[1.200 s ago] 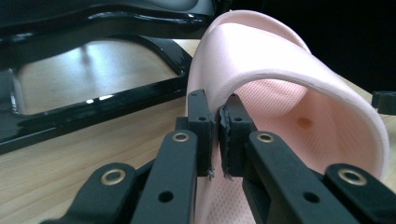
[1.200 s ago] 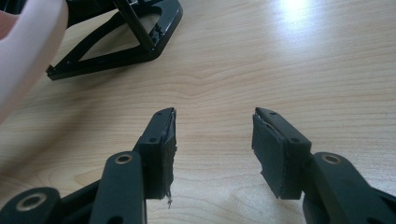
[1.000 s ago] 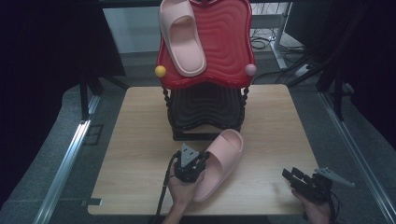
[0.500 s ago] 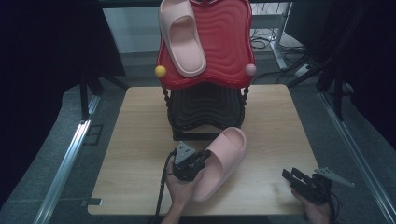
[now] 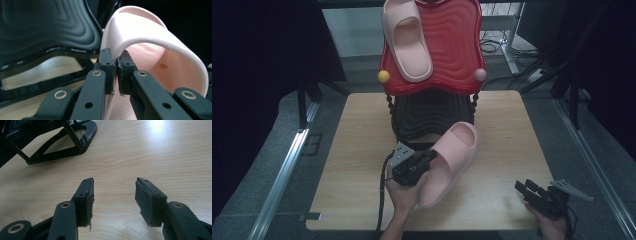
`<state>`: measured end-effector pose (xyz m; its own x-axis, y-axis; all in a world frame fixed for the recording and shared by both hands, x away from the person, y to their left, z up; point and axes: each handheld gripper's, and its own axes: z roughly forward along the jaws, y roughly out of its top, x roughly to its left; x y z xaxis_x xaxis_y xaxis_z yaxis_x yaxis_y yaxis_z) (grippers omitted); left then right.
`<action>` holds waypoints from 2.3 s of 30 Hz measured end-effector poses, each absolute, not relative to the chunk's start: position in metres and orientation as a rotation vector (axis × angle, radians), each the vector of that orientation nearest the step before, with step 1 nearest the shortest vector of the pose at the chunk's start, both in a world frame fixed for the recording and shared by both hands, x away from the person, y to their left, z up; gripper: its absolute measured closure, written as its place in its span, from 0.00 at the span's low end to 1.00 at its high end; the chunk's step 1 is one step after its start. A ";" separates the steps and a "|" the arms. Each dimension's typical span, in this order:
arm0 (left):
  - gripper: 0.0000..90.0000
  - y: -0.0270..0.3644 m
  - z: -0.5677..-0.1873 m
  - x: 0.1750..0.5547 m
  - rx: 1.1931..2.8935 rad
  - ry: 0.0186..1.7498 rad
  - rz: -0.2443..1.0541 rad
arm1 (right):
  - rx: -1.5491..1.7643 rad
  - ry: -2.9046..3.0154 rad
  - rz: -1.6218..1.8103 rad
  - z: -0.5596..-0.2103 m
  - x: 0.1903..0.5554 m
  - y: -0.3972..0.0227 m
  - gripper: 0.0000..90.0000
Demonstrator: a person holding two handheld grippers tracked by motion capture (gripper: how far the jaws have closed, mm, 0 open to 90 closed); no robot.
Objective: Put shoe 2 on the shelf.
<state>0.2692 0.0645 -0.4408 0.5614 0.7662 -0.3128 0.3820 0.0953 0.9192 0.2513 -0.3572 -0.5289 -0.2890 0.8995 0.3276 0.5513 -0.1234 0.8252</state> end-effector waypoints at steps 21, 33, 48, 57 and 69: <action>0.94 0.074 -0.386 0.272 1.442 0.947 0.397 | 1.624 1.783 1.380 -0.530 0.251 -0.360 0.55; 0.94 0.081 -0.359 0.275 1.376 0.922 0.403 | 1.625 1.785 1.380 -0.531 0.251 -0.358 0.55; 0.94 0.089 -0.325 0.302 1.306 0.931 0.396 | 1.630 1.782 1.389 -0.531 0.251 -0.359 0.55; 0.94 0.088 -0.296 0.316 1.279 0.932 0.443 | 1.621 1.792 1.376 -0.532 0.250 -0.357 0.55; 0.94 0.082 -0.254 0.346 1.267 0.947 0.513 | 1.623 1.792 1.375 -0.533 0.249 -0.357 0.55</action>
<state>0.3463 0.0816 -0.2544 0.5421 0.7810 -0.3102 0.1667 0.2619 0.9506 0.2494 -0.3574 -0.5325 -0.2767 0.9020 0.3314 0.5535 -0.1323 0.8223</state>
